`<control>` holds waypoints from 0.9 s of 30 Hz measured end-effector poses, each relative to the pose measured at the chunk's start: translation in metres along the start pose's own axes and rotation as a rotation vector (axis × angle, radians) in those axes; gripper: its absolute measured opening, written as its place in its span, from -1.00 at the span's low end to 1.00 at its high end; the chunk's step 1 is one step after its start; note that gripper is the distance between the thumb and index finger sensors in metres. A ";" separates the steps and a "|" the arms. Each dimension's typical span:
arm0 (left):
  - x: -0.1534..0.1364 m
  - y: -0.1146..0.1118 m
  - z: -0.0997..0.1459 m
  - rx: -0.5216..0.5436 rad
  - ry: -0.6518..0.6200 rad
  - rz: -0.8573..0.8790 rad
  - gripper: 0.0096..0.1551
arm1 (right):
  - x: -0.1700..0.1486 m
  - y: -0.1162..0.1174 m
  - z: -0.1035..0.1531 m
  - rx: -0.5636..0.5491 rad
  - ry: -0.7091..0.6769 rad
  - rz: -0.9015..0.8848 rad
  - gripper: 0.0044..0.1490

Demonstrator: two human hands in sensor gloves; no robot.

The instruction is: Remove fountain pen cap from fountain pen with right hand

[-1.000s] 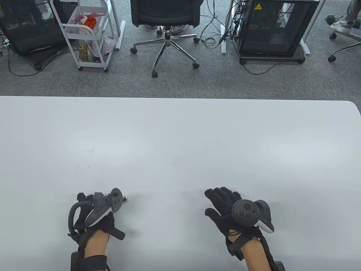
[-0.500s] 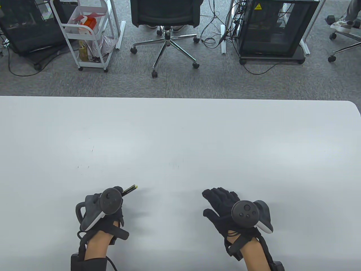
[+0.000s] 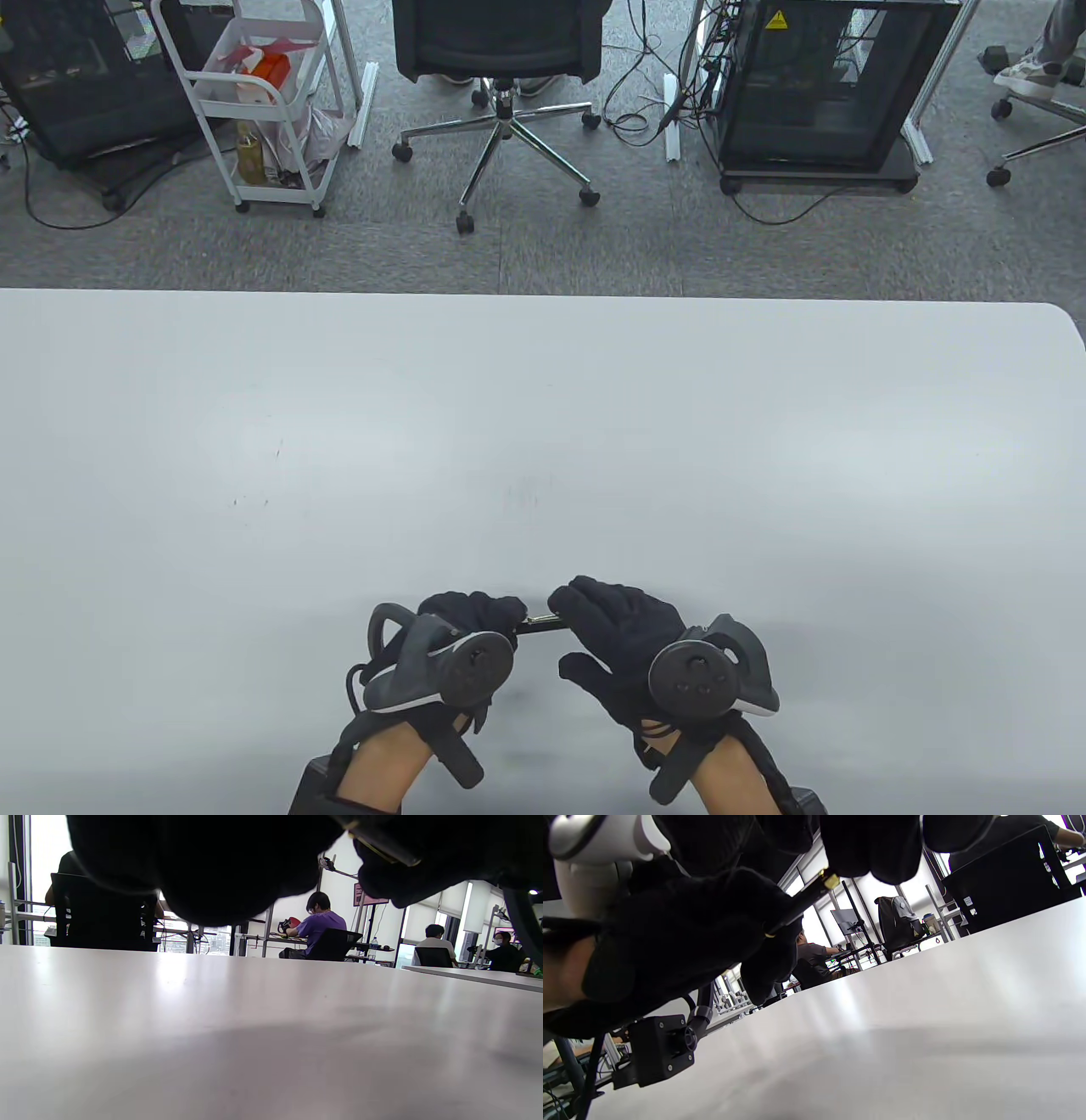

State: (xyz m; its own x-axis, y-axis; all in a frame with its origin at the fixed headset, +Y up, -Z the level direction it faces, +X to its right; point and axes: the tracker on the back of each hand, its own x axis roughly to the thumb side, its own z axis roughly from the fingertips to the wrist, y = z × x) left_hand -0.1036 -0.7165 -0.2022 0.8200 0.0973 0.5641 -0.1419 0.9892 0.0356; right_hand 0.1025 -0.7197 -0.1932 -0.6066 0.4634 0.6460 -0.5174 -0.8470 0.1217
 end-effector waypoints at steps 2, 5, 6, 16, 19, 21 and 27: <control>0.009 0.001 -0.001 0.020 -0.039 0.006 -0.49 | 0.008 0.003 -0.003 0.012 -0.011 0.118 -0.21; 0.012 0.001 -0.001 0.007 -0.057 -0.015 -0.48 | 0.011 0.003 -0.004 0.011 -0.014 0.225 -0.24; 0.013 0.001 -0.001 0.014 -0.059 -0.009 -0.48 | 0.012 0.004 -0.004 0.011 -0.016 0.227 -0.25; 0.016 -0.001 -0.005 -0.027 -0.055 -0.015 -0.51 | 0.021 0.007 -0.007 0.020 -0.061 0.308 -0.40; 0.016 -0.002 -0.005 -0.057 -0.044 0.009 -0.52 | 0.023 0.010 -0.007 0.037 -0.068 0.312 -0.41; 0.015 -0.004 -0.007 -0.082 -0.044 0.010 -0.53 | 0.024 0.012 -0.008 0.061 -0.074 0.343 -0.41; 0.008 -0.003 -0.007 -0.082 -0.018 0.041 -0.53 | 0.027 0.011 -0.008 0.039 -0.089 0.391 -0.42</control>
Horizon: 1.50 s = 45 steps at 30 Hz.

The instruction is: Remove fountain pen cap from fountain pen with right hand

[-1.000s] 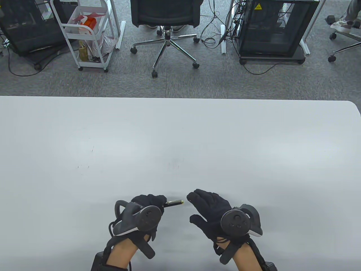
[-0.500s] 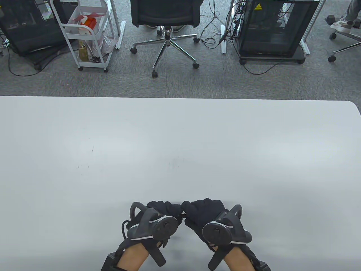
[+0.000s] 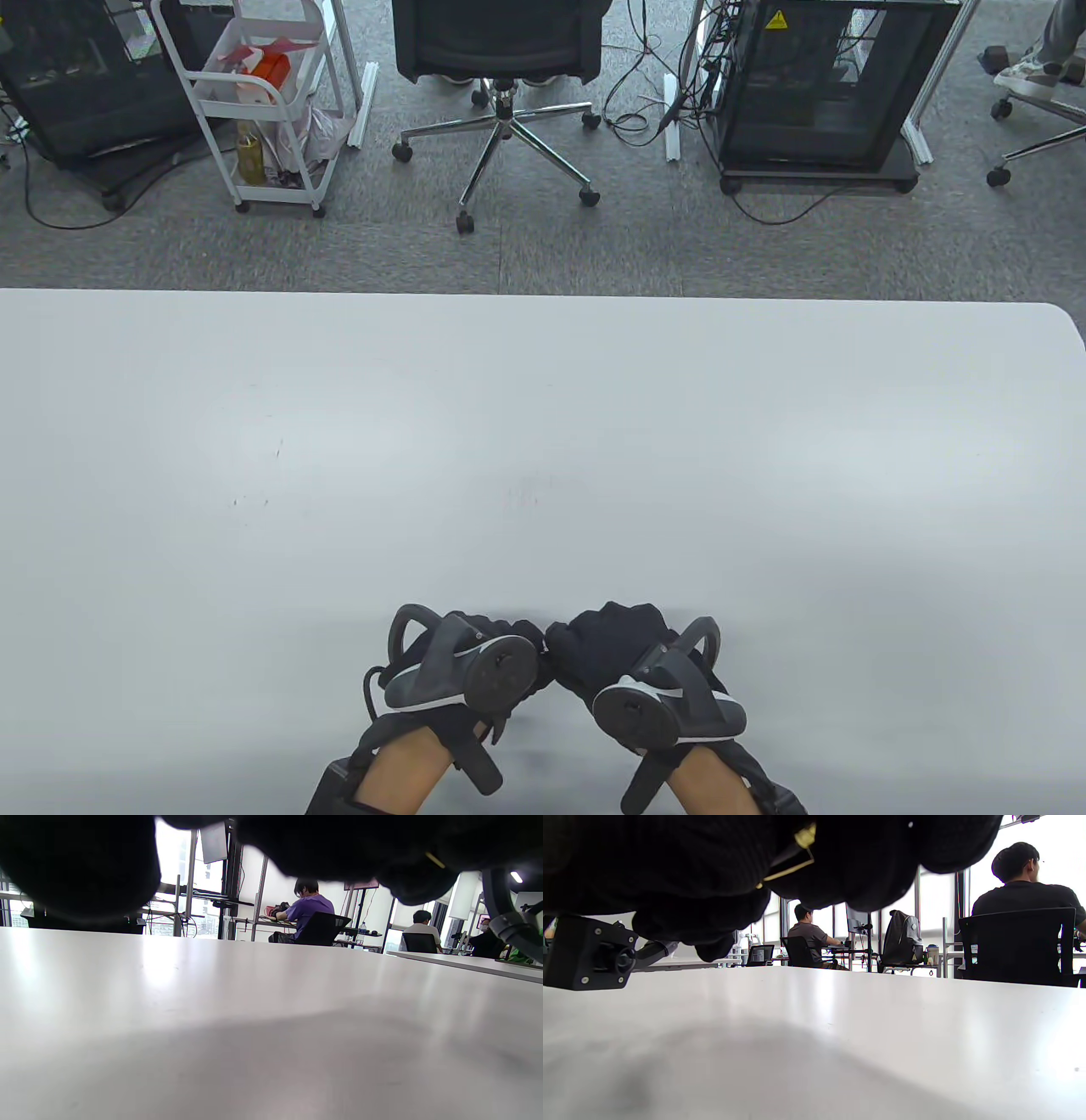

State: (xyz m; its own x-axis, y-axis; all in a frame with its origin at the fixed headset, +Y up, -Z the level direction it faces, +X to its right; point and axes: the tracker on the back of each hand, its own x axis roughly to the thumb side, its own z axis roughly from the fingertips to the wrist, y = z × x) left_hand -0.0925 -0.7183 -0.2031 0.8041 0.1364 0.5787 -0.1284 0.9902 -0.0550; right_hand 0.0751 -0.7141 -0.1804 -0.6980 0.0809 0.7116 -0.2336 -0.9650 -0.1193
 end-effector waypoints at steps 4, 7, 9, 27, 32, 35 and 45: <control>0.001 -0.003 0.002 -0.006 -0.027 -0.023 -0.52 | -0.004 0.001 0.001 -0.015 0.038 0.009 -0.42; -0.001 -0.009 0.002 -0.049 -0.005 -0.077 -0.48 | -0.014 0.001 0.005 -0.018 0.082 0.061 -0.43; -0.008 -0.008 0.002 -0.047 0.039 -0.084 -0.48 | -0.023 0.001 0.009 -0.023 0.153 0.084 -0.44; -0.032 0.003 0.006 0.076 0.193 -0.036 -0.50 | -0.026 0.051 -0.007 0.298 0.192 0.129 -0.46; -0.032 0.001 0.006 0.086 0.185 -0.028 -0.50 | -0.026 0.057 -0.007 0.316 0.184 0.130 -0.44; -0.032 0.001 0.007 0.093 0.183 -0.032 -0.51 | -0.025 0.058 -0.006 0.310 0.182 0.135 -0.43; -0.036 0.001 0.009 0.086 0.200 -0.024 -0.51 | -0.022 0.057 -0.004 0.312 0.158 0.175 -0.40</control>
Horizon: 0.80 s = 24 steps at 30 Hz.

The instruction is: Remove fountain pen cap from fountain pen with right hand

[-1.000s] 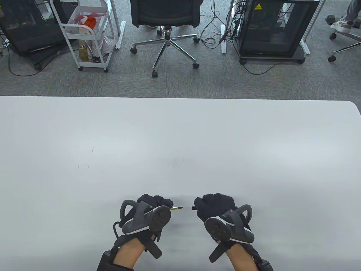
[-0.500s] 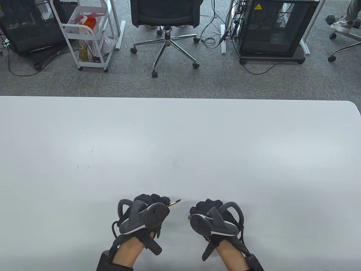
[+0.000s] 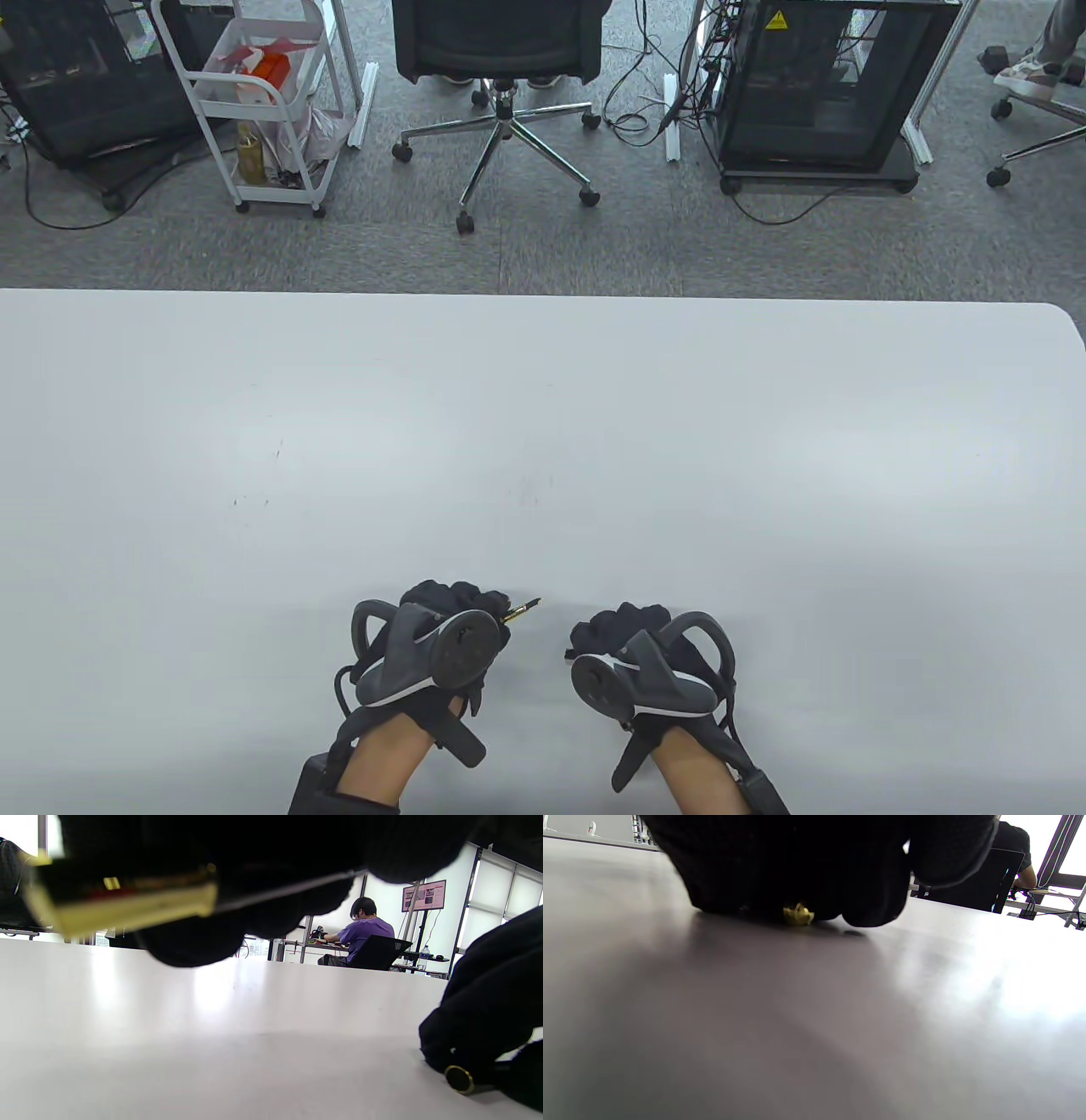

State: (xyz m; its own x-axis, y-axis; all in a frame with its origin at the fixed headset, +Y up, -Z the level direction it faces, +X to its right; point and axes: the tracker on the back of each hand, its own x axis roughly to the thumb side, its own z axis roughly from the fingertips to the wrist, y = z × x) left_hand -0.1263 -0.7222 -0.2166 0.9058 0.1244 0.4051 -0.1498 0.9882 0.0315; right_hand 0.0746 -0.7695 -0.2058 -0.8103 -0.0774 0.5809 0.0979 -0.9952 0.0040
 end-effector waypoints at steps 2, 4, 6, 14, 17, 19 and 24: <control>-0.001 0.000 0.001 0.007 0.001 0.001 -0.51 | -0.001 -0.001 0.000 0.013 0.005 -0.004 -0.39; -0.002 0.000 0.001 0.007 0.004 0.003 -0.52 | -0.005 -0.004 0.002 0.028 0.026 -0.021 -0.35; -0.002 0.001 0.001 0.003 0.007 0.007 -0.52 | -0.012 -0.010 0.005 -0.018 0.051 -0.052 -0.36; 0.009 -0.002 -0.002 0.005 -0.014 0.016 -0.51 | -0.058 -0.026 0.031 -0.215 0.197 -0.289 -0.35; 0.019 -0.011 -0.009 -0.049 -0.027 -0.028 -0.51 | -0.077 -0.029 0.045 -0.319 0.226 -0.439 -0.29; 0.023 -0.018 -0.014 -0.104 -0.025 -0.083 -0.51 | -0.088 -0.029 0.053 -0.382 0.246 -0.525 -0.27; 0.037 -0.038 -0.032 -0.247 -0.022 -0.177 -0.51 | -0.105 -0.028 0.063 -0.421 0.288 -0.595 -0.26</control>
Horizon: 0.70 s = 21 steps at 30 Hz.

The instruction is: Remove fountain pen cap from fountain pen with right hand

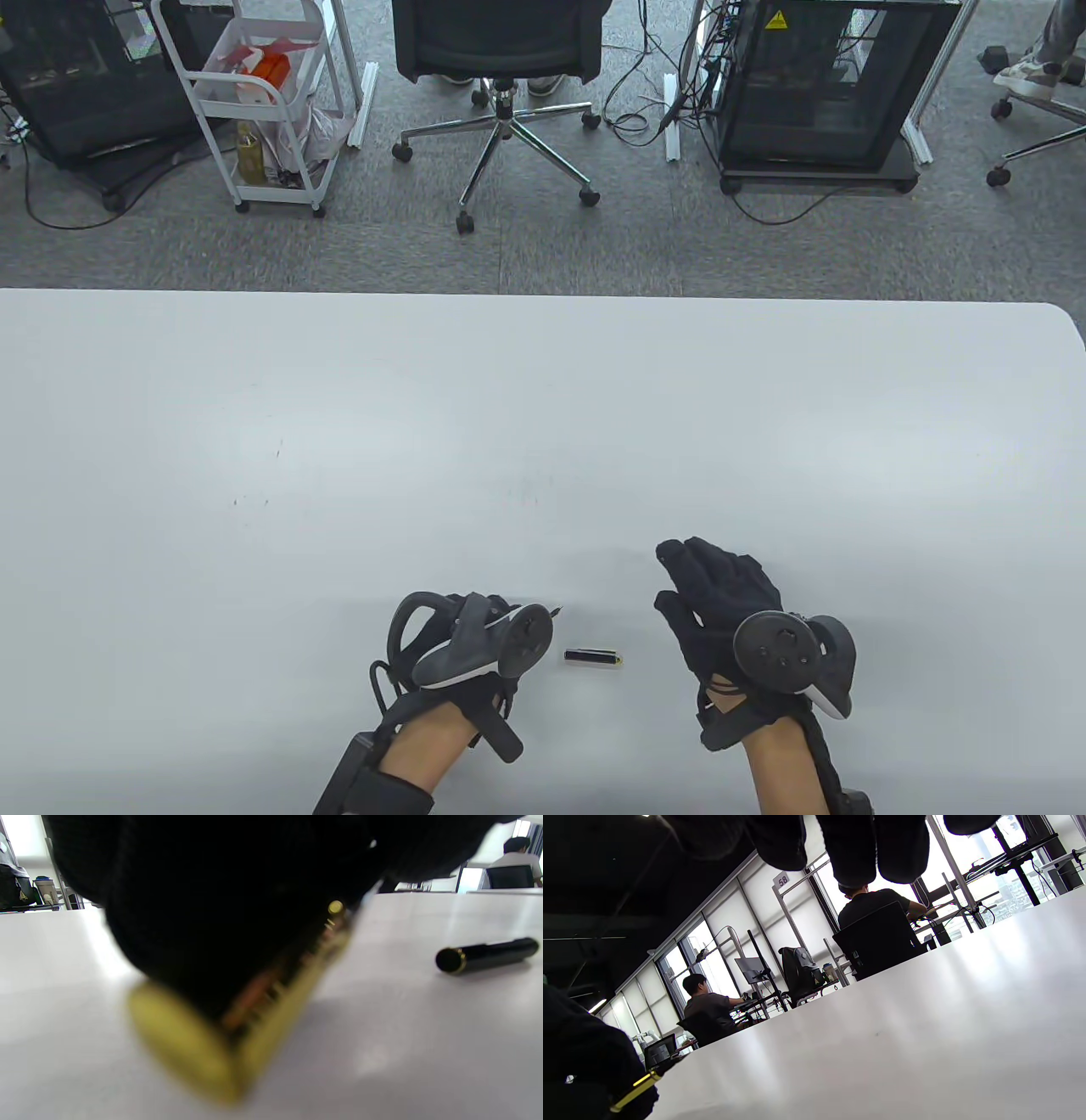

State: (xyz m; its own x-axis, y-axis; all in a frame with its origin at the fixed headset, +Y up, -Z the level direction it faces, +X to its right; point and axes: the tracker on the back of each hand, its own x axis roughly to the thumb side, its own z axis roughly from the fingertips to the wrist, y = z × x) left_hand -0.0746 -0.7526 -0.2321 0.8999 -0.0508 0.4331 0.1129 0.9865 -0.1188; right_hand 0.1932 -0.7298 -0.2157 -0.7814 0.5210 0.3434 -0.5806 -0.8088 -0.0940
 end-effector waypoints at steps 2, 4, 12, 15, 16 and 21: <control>0.008 -0.006 -0.009 -0.050 0.001 -0.060 -0.51 | -0.002 0.000 0.000 0.018 0.006 -0.017 -0.26; 0.014 -0.012 -0.015 -0.081 -0.009 -0.116 -0.52 | 0.000 0.000 0.001 0.021 0.003 -0.023 -0.26; 0.019 -0.015 -0.015 -0.031 -0.050 -0.144 -0.51 | 0.006 0.004 -0.001 0.041 -0.015 -0.032 -0.26; 0.020 -0.015 -0.016 -0.033 -0.057 -0.150 -0.51 | 0.005 0.004 -0.001 0.052 -0.014 -0.036 -0.26; 0.021 -0.015 -0.015 -0.035 -0.061 -0.153 -0.51 | 0.005 0.004 0.000 0.051 -0.011 -0.033 -0.26; 0.021 -0.015 -0.015 -0.036 -0.057 -0.161 -0.51 | 0.004 0.005 0.000 0.066 -0.005 -0.039 -0.26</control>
State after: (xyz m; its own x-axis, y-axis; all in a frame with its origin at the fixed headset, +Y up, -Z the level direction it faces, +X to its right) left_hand -0.0516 -0.7705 -0.2347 0.8434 -0.1981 0.4995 0.2701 0.9599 -0.0755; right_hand 0.1867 -0.7316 -0.2152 -0.7575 0.5510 0.3502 -0.5937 -0.8044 -0.0185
